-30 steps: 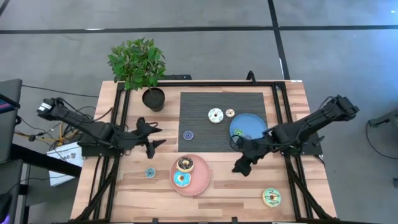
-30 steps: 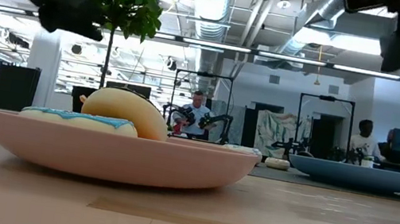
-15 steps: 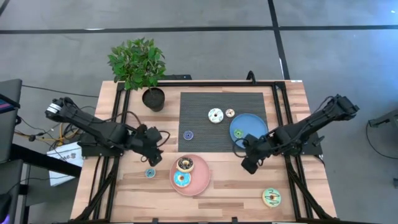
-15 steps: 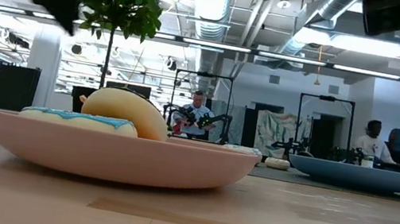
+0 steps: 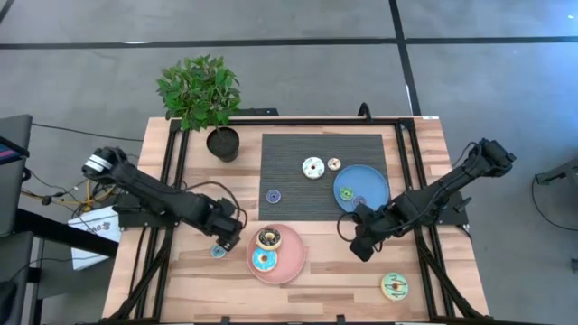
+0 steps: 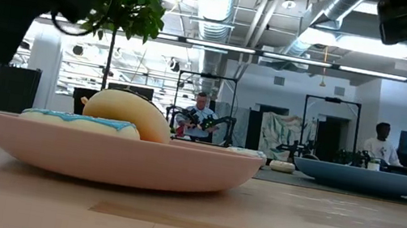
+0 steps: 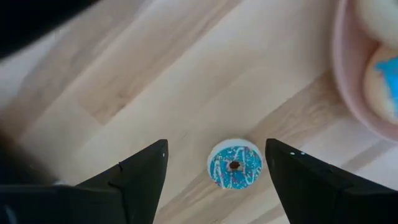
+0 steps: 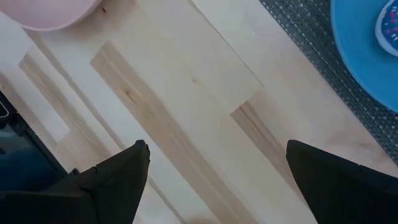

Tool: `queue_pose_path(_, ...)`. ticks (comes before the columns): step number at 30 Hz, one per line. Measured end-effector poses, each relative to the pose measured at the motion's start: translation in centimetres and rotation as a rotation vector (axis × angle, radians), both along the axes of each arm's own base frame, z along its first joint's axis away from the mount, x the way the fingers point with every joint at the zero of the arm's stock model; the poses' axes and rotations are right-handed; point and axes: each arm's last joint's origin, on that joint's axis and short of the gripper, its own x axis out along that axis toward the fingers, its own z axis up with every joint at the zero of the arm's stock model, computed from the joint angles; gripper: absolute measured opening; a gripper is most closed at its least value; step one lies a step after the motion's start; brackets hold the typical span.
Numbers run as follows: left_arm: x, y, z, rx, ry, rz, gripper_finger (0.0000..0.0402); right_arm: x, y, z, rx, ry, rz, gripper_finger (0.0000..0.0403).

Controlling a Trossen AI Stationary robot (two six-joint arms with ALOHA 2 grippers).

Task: Pick & Place donuts
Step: Put the small blue donut onto the blue plate

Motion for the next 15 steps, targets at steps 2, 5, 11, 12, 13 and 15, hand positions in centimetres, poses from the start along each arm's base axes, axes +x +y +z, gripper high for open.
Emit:
queue_pose_path(2, 0.2, -0.3, -0.7, -0.012, 0.037, -0.001, 0.0263, 0.0, 0.0, 0.0, 0.000, -0.001, 0.000, 0.0364)
queue_pose_path(5, 0.4, -0.8, -1.2, -0.020, 0.061, -0.003, 0.0263, -0.3, 0.0, -0.1, -0.032, 0.016, 0.014, 0.0364)
queue_pose_path(11, 0.3, -1.7, -1.4, -0.017, 0.041, 0.003, 0.0263, -2.6, 0.1, -0.4, -0.214, 0.129, 0.060, 0.0349)
queue_pose_path(12, 0.2, -1.8, -1.4, -0.011, 0.038, 0.004, 0.0263, -3.0, 0.3, -0.4, -0.242, 0.145, 0.072, 0.0345)
queue_pose_path(13, 0.2, -1.9, -1.4, -0.005, 0.036, 0.002, 0.0263, -3.4, 0.5, -0.5, -0.264, 0.147, 0.083, 0.0340)
queue_pose_path(15, 0.0, -2.0, -1.6, 0.002, 0.029, 0.012, 0.0263, -4.0, 1.0, -0.9, -0.295, 0.145, 0.107, 0.0330)
